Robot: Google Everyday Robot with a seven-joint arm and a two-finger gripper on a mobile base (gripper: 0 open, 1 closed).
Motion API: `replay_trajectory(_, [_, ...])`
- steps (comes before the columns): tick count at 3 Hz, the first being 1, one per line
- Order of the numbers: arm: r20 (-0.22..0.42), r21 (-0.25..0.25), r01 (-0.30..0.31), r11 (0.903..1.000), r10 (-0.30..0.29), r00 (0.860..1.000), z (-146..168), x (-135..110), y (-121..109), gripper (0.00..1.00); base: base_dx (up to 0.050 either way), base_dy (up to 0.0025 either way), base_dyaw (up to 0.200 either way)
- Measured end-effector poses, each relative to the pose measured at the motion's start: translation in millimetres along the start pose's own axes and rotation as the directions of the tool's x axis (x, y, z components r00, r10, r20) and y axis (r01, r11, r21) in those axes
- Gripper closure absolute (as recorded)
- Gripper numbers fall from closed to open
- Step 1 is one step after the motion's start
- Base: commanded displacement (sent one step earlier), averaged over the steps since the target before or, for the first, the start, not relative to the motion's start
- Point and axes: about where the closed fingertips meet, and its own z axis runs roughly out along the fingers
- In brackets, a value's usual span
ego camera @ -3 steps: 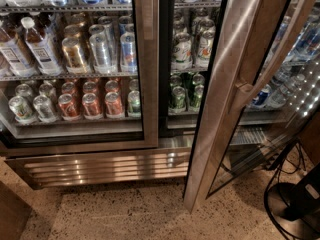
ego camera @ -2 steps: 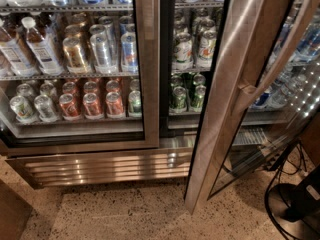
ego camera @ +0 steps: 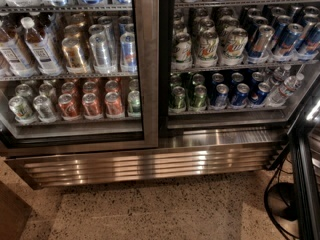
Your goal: Open right fridge door
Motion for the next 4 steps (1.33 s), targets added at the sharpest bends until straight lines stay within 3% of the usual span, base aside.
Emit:
replay_trajectory(1, [0.008, -0.002, 0.033, 0.9995, -0.033, 0.999, -2.4, -4.0, -9.7, 0.00, 0.000, 0.00000, 0.000])
replay_trajectory(2, [0.093, 0.017, 0.075, 0.9971, -0.076, 0.993, 14.3, -7.8, -48.3, 0.00, 0.000, 0.00000, 0.000])
replay_trajectory(3, [0.221, 0.096, 0.035, 0.9947, -0.056, 0.974, 49.9, 0.0, -97.2, 0.00, 0.000, 0.00000, 0.000])
replay_trajectory(4, [0.339, 0.144, -0.056, 0.9880, 0.004, 0.941, 93.1, 6.7, -121.4, 0.00, 0.000, 0.00000, 0.000])
